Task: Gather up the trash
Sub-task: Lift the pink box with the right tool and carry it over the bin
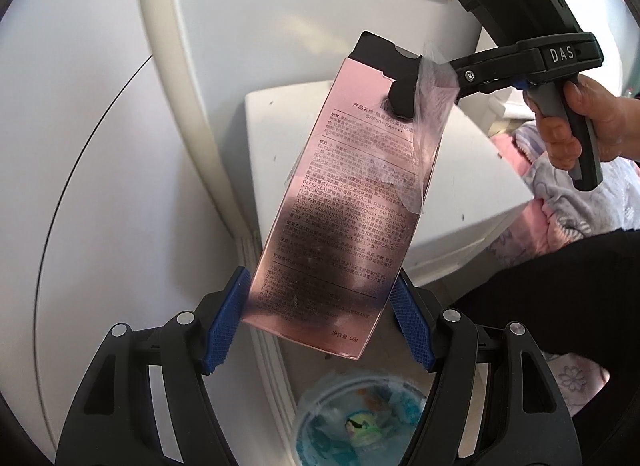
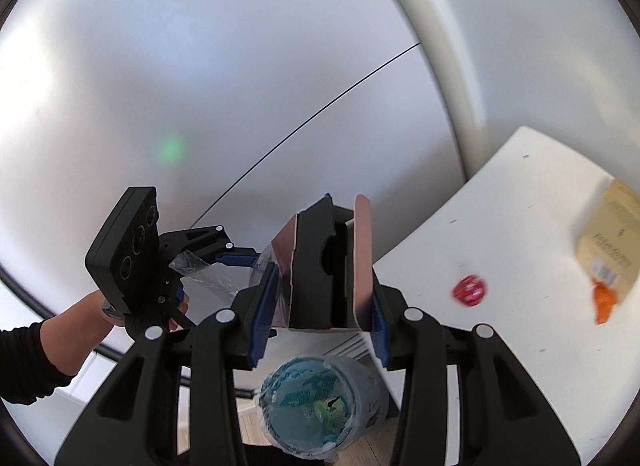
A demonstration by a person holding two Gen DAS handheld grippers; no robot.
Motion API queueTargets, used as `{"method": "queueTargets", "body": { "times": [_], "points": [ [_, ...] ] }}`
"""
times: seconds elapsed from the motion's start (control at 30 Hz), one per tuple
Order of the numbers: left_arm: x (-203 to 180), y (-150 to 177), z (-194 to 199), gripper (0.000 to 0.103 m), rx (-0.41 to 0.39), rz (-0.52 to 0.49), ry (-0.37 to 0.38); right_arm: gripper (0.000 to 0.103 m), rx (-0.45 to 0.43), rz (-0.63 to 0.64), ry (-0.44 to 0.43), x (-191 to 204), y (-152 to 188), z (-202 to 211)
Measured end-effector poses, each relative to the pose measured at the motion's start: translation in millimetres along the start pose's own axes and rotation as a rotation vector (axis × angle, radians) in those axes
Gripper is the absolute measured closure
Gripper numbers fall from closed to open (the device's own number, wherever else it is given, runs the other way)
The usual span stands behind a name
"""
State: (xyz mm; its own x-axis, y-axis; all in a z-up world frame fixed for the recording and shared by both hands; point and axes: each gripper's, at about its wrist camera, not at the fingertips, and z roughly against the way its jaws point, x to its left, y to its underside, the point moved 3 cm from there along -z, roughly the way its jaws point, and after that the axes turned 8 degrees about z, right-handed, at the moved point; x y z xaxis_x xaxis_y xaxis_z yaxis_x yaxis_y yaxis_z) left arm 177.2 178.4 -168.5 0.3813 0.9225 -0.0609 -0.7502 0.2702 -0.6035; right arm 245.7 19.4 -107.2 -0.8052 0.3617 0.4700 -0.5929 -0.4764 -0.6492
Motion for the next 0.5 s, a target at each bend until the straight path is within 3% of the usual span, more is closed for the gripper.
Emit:
{"method": "queueTargets", "body": {
  "times": [0.23, 0.5],
  "points": [
    [-26, 76, 9, 0.036, -0.055, 0.053, -0.098, 0.063, 0.001, 0.114, -0.062, 26, 53, -32],
    [-79, 148, 45, 0.039, -0.06, 0.114, -0.182, 0.063, 0.028, 0.248, -0.121, 90, 106, -33]
  ]
}}
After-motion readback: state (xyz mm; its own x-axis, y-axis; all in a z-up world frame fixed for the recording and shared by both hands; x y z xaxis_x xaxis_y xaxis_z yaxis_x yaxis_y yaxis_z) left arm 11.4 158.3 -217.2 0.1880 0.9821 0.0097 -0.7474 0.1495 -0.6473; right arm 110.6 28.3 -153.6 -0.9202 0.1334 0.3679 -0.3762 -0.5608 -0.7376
